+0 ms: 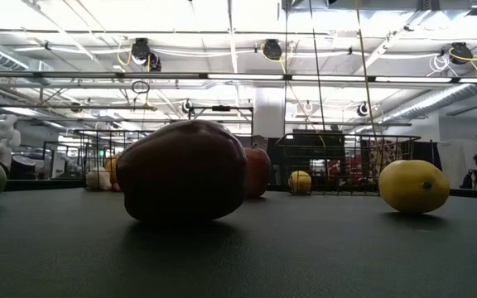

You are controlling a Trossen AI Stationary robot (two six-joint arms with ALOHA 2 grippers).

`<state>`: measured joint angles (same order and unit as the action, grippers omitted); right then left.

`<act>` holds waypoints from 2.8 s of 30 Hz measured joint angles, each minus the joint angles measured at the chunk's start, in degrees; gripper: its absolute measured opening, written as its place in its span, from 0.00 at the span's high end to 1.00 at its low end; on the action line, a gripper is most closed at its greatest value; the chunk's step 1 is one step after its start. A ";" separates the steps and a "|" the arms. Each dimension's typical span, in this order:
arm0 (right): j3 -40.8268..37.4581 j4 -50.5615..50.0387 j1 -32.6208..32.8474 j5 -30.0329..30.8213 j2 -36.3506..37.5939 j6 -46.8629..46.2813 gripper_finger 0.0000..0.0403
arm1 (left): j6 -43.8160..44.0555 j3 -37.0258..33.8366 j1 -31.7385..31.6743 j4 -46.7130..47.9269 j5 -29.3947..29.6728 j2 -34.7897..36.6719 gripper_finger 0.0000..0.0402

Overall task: Sort produce into baskets
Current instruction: Put the garlic into the left wire basket

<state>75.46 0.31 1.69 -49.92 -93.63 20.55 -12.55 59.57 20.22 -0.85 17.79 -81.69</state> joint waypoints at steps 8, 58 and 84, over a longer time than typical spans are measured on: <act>0.00 1.18 0.46 0.04 -0.08 0.07 0.48 | -0.25 0.02 0.05 -2.31 0.10 -0.02 0.27; 0.00 -0.47 0.70 2.09 -0.03 1.82 0.48 | 6.13 0.02 0.47 -3.13 -0.78 -0.07 0.47; 0.00 0.73 0.63 3.80 -0.03 2.06 0.48 | 3.13 0.02 0.47 -2.86 -0.39 -0.07 0.68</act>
<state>75.46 1.04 2.33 -46.12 -93.67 22.61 -9.42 59.59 20.69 -3.70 17.40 -81.76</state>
